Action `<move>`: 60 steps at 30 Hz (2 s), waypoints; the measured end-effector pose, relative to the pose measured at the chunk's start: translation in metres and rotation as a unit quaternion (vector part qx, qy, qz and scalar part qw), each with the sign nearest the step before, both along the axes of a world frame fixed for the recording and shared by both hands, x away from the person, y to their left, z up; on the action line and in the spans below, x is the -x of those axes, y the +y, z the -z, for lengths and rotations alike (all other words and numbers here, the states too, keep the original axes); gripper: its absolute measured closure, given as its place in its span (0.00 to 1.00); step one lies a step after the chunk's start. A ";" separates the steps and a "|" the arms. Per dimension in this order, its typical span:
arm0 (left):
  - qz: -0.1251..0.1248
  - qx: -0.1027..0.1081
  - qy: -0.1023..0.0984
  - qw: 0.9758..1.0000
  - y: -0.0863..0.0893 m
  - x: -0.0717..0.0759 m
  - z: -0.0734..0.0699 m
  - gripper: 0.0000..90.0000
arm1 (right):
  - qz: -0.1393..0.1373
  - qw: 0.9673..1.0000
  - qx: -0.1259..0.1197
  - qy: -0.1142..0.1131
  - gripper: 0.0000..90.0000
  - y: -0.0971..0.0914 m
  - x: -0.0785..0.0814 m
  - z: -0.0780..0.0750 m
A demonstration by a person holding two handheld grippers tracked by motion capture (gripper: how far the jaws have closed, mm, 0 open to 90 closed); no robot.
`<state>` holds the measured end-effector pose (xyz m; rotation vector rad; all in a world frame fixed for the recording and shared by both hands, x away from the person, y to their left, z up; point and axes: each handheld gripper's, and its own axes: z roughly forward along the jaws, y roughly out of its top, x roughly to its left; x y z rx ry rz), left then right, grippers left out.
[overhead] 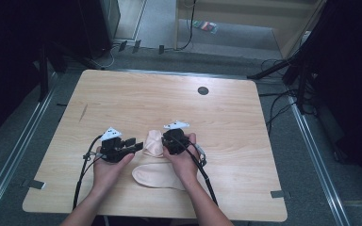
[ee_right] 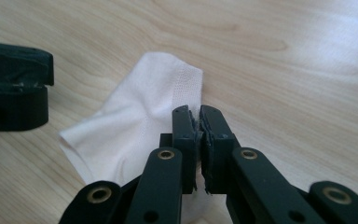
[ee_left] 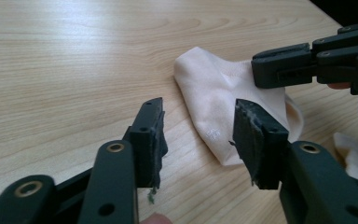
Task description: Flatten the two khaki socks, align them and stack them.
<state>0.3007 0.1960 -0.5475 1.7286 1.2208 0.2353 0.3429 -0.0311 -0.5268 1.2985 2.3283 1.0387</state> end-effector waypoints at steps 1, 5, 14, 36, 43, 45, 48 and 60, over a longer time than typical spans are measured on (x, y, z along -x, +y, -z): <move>0.003 0.004 -0.002 1.000 0.001 0.000 0.000 0.58 | 0.000 1.000 -0.001 -0.004 0.96 0.000 0.000 -0.002; 0.008 0.018 -0.007 1.000 -0.001 -0.001 0.000 0.49 | -0.007 1.000 -0.009 -0.023 0.96 -0.001 0.002 -0.016; 0.013 0.011 0.008 1.000 -0.004 -0.004 0.002 0.38 | -0.043 0.997 -0.041 -0.049 0.97 0.002 0.006 -0.047; -0.047 -0.105 -0.043 0.992 -0.003 -0.002 -0.005 1.00 | -0.081 0.987 -0.116 -0.082 0.98 -0.019 0.017 -0.101; -0.071 -0.245 -0.114 0.960 -0.010 0.002 -0.004 1.00 | -0.043 0.996 -0.068 -0.039 0.99 -0.050 0.002 -0.056; -0.054 -0.267 -0.113 0.956 -0.018 0.002 0.002 1.00 | -0.032 0.997 -0.060 -0.027 0.99 -0.055 -0.001 -0.042; -0.027 -0.273 -0.108 0.955 -0.026 0.004 0.005 0.97 | -0.032 0.998 -0.041 -0.023 0.99 -0.060 -0.005 -0.027; -0.019 -0.147 -0.062 0.987 0.002 -0.003 0.001 0.64 | 0.099 0.993 -0.013 -0.060 0.57 -0.123 -0.028 -0.014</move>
